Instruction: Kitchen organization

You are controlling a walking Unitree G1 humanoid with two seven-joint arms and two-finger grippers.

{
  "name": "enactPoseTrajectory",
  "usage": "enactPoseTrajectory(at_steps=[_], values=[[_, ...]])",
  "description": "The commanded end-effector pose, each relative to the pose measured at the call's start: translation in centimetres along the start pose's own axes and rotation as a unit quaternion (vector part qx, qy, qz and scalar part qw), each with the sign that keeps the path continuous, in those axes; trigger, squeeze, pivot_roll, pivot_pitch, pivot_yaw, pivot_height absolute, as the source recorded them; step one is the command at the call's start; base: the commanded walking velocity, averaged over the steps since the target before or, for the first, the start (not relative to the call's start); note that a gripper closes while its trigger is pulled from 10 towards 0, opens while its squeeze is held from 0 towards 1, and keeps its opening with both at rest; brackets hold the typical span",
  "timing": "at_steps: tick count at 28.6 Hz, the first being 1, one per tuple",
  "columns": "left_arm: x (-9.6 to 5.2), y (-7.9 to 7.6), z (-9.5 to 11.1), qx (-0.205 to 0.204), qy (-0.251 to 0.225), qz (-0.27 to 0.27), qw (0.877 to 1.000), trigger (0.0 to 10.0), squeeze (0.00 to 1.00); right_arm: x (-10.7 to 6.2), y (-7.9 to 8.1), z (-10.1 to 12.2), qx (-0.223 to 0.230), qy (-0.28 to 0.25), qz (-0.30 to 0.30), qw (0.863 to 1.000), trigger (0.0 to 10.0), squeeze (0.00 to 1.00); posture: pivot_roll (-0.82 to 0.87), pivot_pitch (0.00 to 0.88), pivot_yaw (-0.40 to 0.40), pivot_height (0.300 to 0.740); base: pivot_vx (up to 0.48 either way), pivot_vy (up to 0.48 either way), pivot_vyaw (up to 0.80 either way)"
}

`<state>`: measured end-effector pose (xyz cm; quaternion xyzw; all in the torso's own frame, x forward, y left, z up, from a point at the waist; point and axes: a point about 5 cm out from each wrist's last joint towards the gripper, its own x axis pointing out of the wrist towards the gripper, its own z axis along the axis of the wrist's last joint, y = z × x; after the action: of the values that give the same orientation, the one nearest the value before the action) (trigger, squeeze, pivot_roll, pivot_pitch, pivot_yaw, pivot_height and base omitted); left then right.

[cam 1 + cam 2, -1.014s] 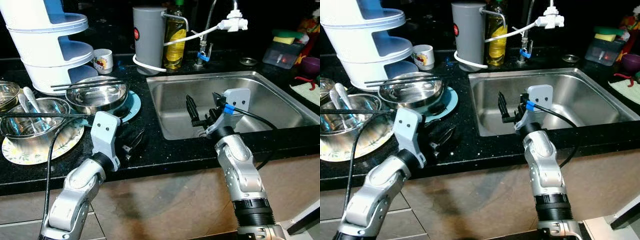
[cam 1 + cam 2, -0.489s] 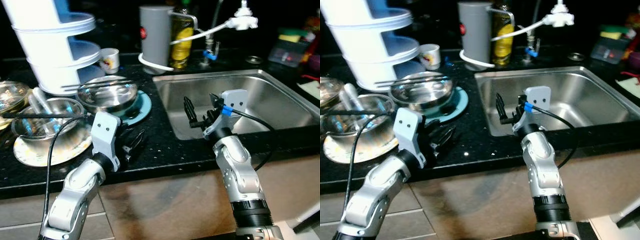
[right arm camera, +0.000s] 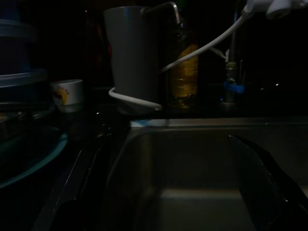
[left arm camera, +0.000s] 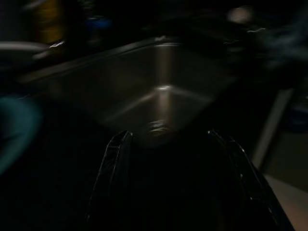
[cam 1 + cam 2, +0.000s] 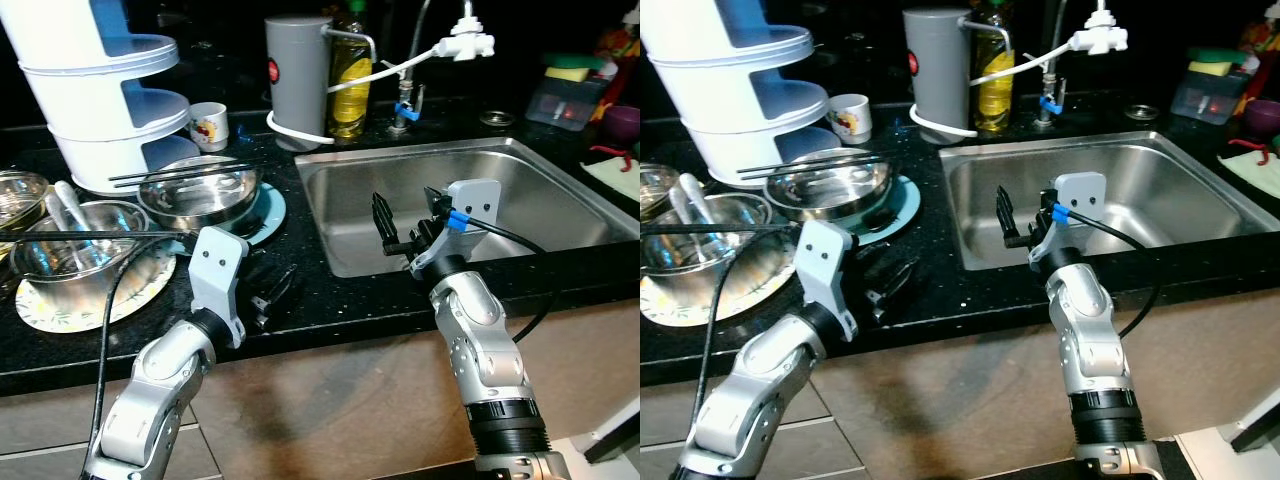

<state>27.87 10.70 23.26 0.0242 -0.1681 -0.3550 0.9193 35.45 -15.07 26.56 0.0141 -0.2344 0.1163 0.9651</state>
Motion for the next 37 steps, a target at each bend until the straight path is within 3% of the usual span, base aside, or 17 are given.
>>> enactPoseTrajectory(at_steps=[1, 2, 3, 6, 7, 9, 10, 13, 17, 21, 27, 29, 30, 32, 33, 34, 37], values=[[-0.7, -0.7, 0.2, 0.006, 0.006, -0.039, 0.999, 10.0, 0.0, 0.0, 0.1, -0.1, 0.016, 0.0, 0.01, 1.0, 10.0, 0.0, 0.0, 0.168, 0.002, 0.74, 0.0, 0.0, 0.0], [-0.7, -0.7, 0.2, 0.006, 0.006, -0.039, 0.999, 10.0, 0.0, 0.0, 0.1, -0.1, 0.016, 0.0, 0.01, 1.0, 10.0, 0.0, 0.0, 0.168, 0.002, 0.74, 0.0, 0.0, 0.0], [-1.3, -0.4, -0.4, 0.046, 0.04, -0.03, 0.998, 10.0, 0.0, 0.0, 0.1, 0.0, 0.019, -0.001, 0.02, 1.0, 10.0, 0.0, 0.0, 0.168, 0.002, 0.74, 0.0, 0.0, 0.0], [-2.2, 1.3, -1.2, 0.077, 0.075, 0.053, 0.993, 10.0, 0.0, 0.0, 0.2, 0.1, 0.022, -0.002, 0.027, 0.999, 10.0, 0.0, 0.0, 0.17, -0.001, 0.74, 0.0, 0.0, 0.0], [-3.1, 2.5, -1.4, 0.124, 0.082, 0.118, 0.982, 10.0, 0.55, 0.0, 0.2, 0.1, 0.029, -0.002, 0.029, 0.999, 10.0, 0.0, 0.01, 0.17, -0.003, 0.74, 0.0, 0.0, 0.0], [-3.4, 2.8, -1.4, 0.146, 0.085, 0.135, 0.976, 10.0, 0.55, 0.0, 0.3, 0.1, 0.032, -0.002, 0.03, 0.999, 10.0, 0.0, 0.01, 0.17, -0.003, 0.74, 0.0, 0.0, 0.0], [-3.8, 2.8, -1.2, 0.151, 0.071, 0.147, 0.975, 10.0, 1.0, 0.0, 0.3, 0.1, 0.037, -0.002, 0.03, 0.999, 10.0, 0.0, 0.01, 0.17, -0.003, 0.74, 0.0, 0.0, 0.0], [-4.5, 2.1, 0.0, 0.21, 0.034, 0.123, 0.969, 10.0, 1.0, 0.0, 0.4, 0.0, 0.045, -0.001, 0.032, 0.998, 10.0, 0.0, 0.01, 0.169, -0.005, 0.74, 0.0, 0.0, 0.0], [-4.9, 2.1, 0.9, 0.332, 0.026, 0.118, 0.936, 10.0, 1.0, 0.0, 0.8, -0.2, 0.056, -0.001, 0.036, 0.998, 10.0, 0.0, 0.02, 0.168, -0.008, 0.74, 0.0, 0.0, 0.0], [-5.1, 1.9, 1.2, 0.364, 0.014, 0.112, 0.925, 10.0, 1.0, 0.0, 1.0, -0.2, 0.059, 0.0, 0.038, 0.998, 10.0, 0.0, 0.02, 0.168, -0.008, 0.74, 0.0, 0.0, 0.0], [-5.4, 1.3, 1.4, 0.435, 0.002, 0.087, 0.896, 10.0, 1.0, -0.1, 1.0, -0.3, 0.065, 0.0, 0.036, 0.997, 10.0, 0.0, 0.02, 0.167, -0.007, 0.74, 0.0, 0.0, 0.0], [-5.4, 1.3, 1.5, 0.481, 0.001, 0.088, 0.872, 10.0, 1.0, -0.1, 1.1, -0.3, 0.066, 0.0, 0.036, 0.997, 10.0, 0.0, 0.02, 0.167, -0.007, 0.74, 0.0, 0.0, 0.0], [-5.4, 1.3, 1.5, 0.481, 0.001, 0.088, 0.872, 10.0, 1.0, -0.1, 1.1, -0.3, 0.066, 0.0, 0.036, 0.997, 10.0, 0.0, 0.02, 0.167, -0.007, 0.74, 0.0, 0.0, 0.0], [-5.6, 1.8, 1.4, 0.524, 0.016, 0.106, 0.845, 10.0, 1.0, -0.1, 1.1, -0.4, 0.069, 0.001, 0.035, 0.997, 10.0, 0.0, 0.02, 0.167, -0.007, 0.74, 0.0, 0.0, 0.0], [-5.8, 2.2, 1.2, 0.539, 0.03, 0.117, 0.834, 10.0, 0.25, -0.1, 1.1, -0.4, 0.07, 0.002, 0.035, 0.997, 10.0, 0.0, 0.02, 0.167, -0.007, 0.74, 0.0, 0.0, 0.0], [-6.0, 2.5, 1.1, 0.548, 0.042, 0.122, 0.826, 10.0, 0.05, -0.1, 1.1, -0.4, 0.071, 0.002, 0.035, 0.997, 10.0, 0.0, 0.02, 0.167, -0.007, 0.74, 0.0, 0.0, 0.0], [-6.1, 2.8, 0.9, 0.557, 0.052, 0.123, 0.82, 10.0, 0.0, -0.1, 1.1, -0.4, 0.072, 0.002, 0.035, 0.997, 10.0, 0.0, 0.03, 0.174, -0.009, 0.74, 0.0, 0.0, 0.0]])
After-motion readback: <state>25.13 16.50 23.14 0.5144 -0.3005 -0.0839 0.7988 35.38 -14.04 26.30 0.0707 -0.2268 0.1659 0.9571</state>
